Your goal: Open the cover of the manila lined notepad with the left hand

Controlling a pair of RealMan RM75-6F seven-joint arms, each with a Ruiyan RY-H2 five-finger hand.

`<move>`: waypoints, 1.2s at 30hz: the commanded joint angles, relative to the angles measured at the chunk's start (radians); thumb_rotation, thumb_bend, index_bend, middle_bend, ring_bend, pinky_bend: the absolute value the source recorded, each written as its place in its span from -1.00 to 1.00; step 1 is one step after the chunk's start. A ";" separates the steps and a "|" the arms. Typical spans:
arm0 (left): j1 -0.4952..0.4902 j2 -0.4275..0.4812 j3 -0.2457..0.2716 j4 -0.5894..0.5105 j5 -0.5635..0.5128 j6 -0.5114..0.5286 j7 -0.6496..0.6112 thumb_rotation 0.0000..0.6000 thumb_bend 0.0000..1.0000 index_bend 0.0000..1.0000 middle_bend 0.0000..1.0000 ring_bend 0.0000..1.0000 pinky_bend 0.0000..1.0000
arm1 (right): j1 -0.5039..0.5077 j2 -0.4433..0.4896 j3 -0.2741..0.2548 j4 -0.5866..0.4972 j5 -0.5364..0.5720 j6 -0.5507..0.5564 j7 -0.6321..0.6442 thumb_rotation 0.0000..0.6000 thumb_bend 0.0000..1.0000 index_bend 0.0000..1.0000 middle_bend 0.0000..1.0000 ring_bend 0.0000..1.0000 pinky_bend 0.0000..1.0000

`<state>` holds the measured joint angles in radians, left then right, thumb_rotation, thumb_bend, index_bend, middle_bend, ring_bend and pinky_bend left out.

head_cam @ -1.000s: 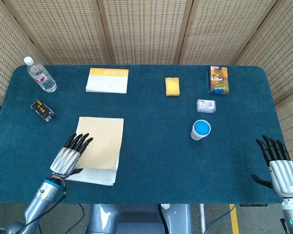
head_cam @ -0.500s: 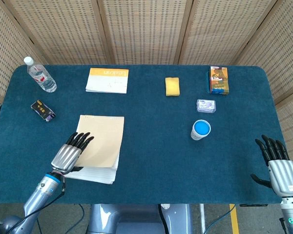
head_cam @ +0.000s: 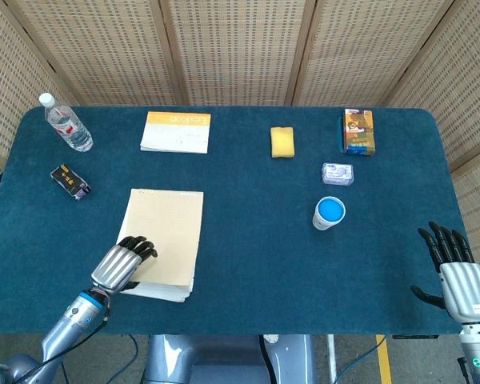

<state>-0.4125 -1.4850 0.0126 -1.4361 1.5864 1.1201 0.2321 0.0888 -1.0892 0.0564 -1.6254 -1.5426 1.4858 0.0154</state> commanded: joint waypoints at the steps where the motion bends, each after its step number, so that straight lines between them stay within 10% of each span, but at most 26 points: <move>1: -0.003 -0.012 0.013 0.025 0.023 0.017 -0.020 1.00 -0.08 0.08 -0.10 -0.34 -0.35 | 0.001 -0.001 -0.001 0.000 0.000 -0.002 -0.001 1.00 -1.00 -0.94 -1.00 -1.00 -1.00; 7: -0.001 -0.011 0.042 0.065 0.085 0.063 -0.061 1.00 0.03 0.36 0.13 -0.13 -0.22 | 0.001 -0.002 -0.001 0.001 0.000 -0.002 -0.002 1.00 -1.00 -0.94 -1.00 -1.00 -1.00; 36: 0.094 0.144 0.329 0.173 0.463 0.371 -0.239 1.00 0.18 0.48 0.21 -0.07 -0.15 | 0.002 -0.015 -0.008 0.001 -0.006 -0.005 -0.035 1.00 -1.00 -0.94 -1.00 -1.00 -1.00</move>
<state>-0.3220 -1.3448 0.3370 -1.2636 2.0460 1.4880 -0.0032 0.0905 -1.1045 0.0484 -1.6246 -1.5485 1.4807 -0.0201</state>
